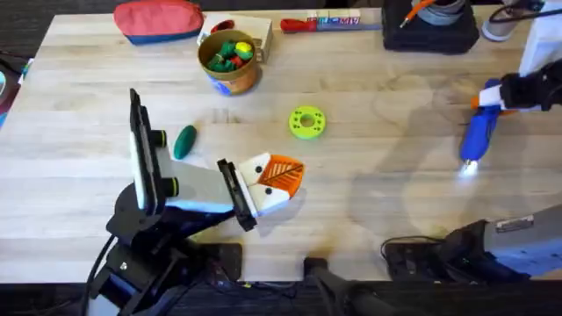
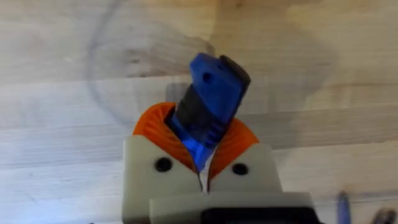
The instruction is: Pick up the gripper from the table and insert it into the empty holder that is missing its gripper. Then pick up a screw, insert it into the mounting hole, and use the screwdriver to tighten it. Finally, clean up the table by picking up the vegetable and placing it into the bucket.
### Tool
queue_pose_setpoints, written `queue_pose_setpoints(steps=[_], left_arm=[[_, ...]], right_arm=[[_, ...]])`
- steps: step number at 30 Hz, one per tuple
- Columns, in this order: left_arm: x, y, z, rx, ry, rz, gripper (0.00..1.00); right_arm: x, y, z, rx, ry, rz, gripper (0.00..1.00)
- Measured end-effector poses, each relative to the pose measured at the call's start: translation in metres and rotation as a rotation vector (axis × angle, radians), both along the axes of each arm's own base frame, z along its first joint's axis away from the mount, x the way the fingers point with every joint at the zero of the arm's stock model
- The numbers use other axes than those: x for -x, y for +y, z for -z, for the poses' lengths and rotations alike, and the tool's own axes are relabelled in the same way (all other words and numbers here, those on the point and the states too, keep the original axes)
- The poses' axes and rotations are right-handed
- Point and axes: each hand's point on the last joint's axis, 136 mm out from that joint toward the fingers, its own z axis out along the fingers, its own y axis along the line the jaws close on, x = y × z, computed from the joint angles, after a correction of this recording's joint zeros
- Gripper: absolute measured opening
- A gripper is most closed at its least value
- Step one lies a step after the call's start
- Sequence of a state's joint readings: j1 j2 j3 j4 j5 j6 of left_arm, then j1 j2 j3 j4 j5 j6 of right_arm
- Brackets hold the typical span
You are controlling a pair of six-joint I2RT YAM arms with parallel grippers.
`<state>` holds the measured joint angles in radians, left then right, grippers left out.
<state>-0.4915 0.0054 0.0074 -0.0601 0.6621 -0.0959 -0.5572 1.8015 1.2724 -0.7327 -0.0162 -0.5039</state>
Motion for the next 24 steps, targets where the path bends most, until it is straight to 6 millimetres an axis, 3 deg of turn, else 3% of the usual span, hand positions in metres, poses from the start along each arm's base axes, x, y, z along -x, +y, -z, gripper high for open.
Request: queue_pose_setpoints(steps=[6,7,12,14,20,24], left_arm=[[0.0,0.0,0.0,0.0,0.0,0.0,0.005],[0.0,0.0,0.0,0.0,0.0,0.0,0.005],[0.0,0.0,0.0,0.0,0.0,0.0,0.005],[0.0,0.0,0.0,0.0,0.0,0.0,0.005],[0.0,0.0,0.0,0.0,0.0,0.0,0.005],[0.0,0.0,0.0,0.0,0.0,0.0,0.005]], right_arm=[[-0.022,0.008,-0.072,0.1,-0.212,0.006,0.008],[-0.021,0.015,-0.106,0.11,-0.305,0.025,0.008],[-0.017,0.032,-0.149,0.085,-0.437,0.045,0.008],[-0.013,0.046,-0.164,0.063,-0.477,0.029,0.008],[-0.006,0.114,-0.214,-0.009,-0.646,-0.13,0.007],[0.008,0.158,-0.231,-0.055,-0.758,-0.224,0.007]])
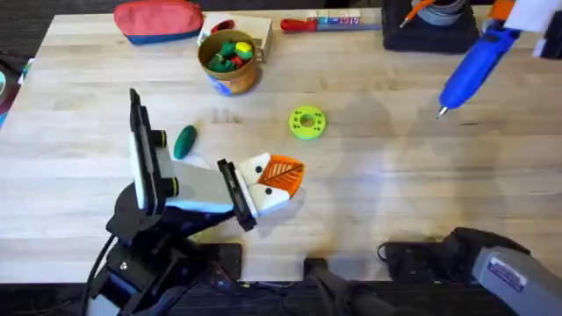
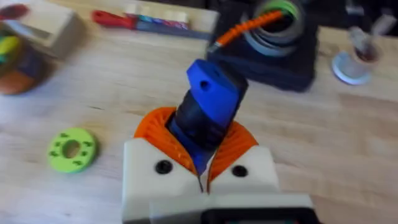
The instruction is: Pick up the gripper from the table and insert it into the empty holder that is missing its gripper. Then pick up a screw, insert it into the mounting hole, and use the screwdriver to tighten it. Finally, clean up the table by picking up the vegetable and placing it into the bucket.
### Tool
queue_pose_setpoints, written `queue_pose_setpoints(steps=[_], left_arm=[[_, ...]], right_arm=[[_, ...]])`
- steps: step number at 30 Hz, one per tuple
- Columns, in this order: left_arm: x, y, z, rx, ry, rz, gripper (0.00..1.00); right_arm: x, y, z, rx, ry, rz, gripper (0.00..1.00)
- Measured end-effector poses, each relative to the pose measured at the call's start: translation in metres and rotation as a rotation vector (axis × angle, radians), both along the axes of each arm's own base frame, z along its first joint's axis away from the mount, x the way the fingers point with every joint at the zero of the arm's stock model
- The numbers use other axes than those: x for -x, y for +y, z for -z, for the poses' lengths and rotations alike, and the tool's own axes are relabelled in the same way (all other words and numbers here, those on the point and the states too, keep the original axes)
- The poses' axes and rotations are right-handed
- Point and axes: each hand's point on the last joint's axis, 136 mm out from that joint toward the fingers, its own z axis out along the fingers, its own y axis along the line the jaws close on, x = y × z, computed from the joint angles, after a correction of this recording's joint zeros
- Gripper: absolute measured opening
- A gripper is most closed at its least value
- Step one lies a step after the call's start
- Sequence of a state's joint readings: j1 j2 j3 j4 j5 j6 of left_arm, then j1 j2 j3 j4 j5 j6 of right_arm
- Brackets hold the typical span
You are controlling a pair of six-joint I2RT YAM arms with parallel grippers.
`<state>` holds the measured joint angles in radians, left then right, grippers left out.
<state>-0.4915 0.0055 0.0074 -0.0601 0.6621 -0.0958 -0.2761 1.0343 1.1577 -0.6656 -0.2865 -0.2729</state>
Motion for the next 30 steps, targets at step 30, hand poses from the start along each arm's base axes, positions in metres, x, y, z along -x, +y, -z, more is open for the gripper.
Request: queue_pose_setpoints(steps=[30], left_arm=[[0.0,0.0,0.0,0.0,0.0,0.0,0.005]], right_arm=[[0.105,0.316,-0.08,-0.287,-0.641,-1.005,0.007]])
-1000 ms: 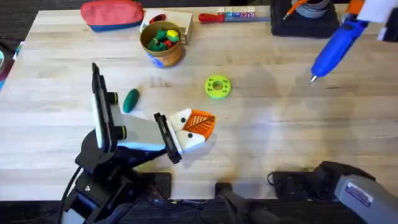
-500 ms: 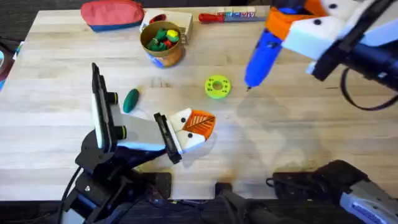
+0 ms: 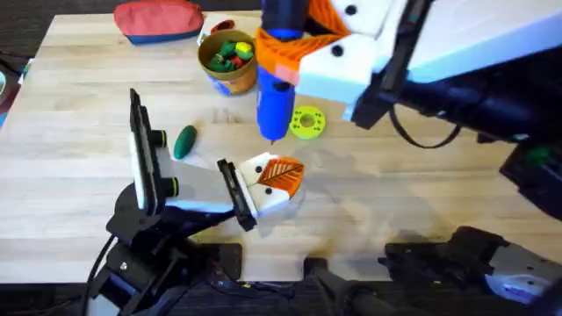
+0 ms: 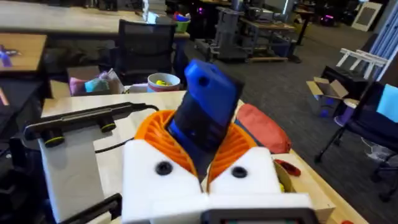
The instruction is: Pick up the gripper from the table and insert it into the empty holder that is missing its gripper. Then pick up a screw, insert it into the mounting hole, and use the screwdriver to tighten it. Finally, clean up the table by picking up the vegetable and placing it into the bucket.
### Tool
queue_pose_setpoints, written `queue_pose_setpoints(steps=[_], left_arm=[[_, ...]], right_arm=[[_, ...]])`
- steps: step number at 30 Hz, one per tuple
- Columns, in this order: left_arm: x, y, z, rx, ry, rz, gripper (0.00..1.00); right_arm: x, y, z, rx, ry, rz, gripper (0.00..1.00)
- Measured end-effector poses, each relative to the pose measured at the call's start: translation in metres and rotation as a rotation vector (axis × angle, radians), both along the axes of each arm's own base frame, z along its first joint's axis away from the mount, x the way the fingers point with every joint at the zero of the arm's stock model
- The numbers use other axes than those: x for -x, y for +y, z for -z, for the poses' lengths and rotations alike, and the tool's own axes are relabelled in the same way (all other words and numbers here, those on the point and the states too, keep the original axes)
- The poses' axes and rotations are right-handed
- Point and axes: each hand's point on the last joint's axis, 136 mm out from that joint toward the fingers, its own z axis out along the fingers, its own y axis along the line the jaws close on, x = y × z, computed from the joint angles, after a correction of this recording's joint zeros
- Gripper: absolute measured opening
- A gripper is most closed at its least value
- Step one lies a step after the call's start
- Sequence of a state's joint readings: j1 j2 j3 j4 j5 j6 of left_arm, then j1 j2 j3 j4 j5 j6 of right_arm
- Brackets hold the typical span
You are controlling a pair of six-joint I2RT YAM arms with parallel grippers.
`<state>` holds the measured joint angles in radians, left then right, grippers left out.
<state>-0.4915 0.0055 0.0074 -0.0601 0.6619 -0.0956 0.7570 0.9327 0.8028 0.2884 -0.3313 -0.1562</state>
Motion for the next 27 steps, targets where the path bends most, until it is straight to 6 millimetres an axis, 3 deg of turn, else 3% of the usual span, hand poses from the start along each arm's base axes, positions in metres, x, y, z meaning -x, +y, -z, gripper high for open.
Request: queue_pose_setpoints(steps=[13,27], left_arm=[[0.0,0.0,0.0,0.0,0.0,0.0,0.005],[0.0,0.0,0.0,0.0,0.0,0.0,0.005]], right_arm=[[0.012,0.017,-0.001,-0.036,0.037,-0.062,0.007],[0.012,0.025,0.006,-0.037,0.089,-0.08,0.007]])
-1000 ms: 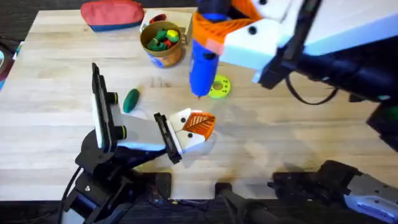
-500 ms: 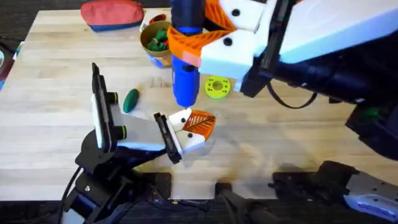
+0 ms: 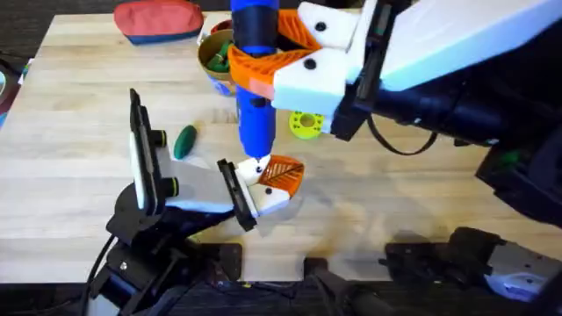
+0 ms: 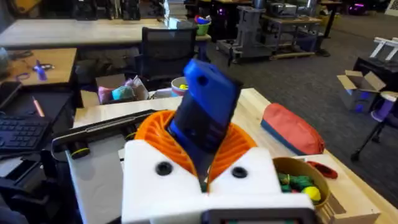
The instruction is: Pick up the gripper from the table and insert it into the empty holder that is missing its gripper. Then pick up a screw, insert it into the mounting hole, and use the screwdriver to tighten it. Finally, clean up the table by picking up the vegetable and placing it into the bucket.
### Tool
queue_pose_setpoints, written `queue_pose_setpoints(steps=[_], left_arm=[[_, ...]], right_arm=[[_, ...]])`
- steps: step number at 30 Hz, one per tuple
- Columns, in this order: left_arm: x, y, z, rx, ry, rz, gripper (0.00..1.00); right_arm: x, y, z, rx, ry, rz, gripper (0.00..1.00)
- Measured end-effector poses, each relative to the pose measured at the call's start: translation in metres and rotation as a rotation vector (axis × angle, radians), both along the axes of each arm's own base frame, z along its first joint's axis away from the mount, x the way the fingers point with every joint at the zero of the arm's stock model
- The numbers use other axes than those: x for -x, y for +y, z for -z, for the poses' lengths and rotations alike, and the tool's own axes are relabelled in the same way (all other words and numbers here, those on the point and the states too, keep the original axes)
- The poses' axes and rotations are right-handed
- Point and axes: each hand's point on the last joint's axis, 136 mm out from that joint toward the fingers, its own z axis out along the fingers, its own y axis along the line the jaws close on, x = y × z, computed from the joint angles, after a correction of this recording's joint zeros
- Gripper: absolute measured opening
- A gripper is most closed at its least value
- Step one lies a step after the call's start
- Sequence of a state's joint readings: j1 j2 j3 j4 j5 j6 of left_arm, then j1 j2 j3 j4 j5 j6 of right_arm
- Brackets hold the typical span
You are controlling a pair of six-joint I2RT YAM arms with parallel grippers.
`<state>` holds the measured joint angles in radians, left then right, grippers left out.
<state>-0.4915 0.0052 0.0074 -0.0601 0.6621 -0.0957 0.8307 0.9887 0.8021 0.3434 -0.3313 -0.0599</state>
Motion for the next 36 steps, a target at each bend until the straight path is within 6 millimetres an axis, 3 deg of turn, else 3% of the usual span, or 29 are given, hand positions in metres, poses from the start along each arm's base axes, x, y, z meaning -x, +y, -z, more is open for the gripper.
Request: queue_pose_setpoints(steps=[36], left_arm=[[0.0,0.0,0.0,0.0,0.001,0.0,0.005]], right_arm=[[-0.006,0.007,0.016,0.026,0.062,-0.002,0.007]])
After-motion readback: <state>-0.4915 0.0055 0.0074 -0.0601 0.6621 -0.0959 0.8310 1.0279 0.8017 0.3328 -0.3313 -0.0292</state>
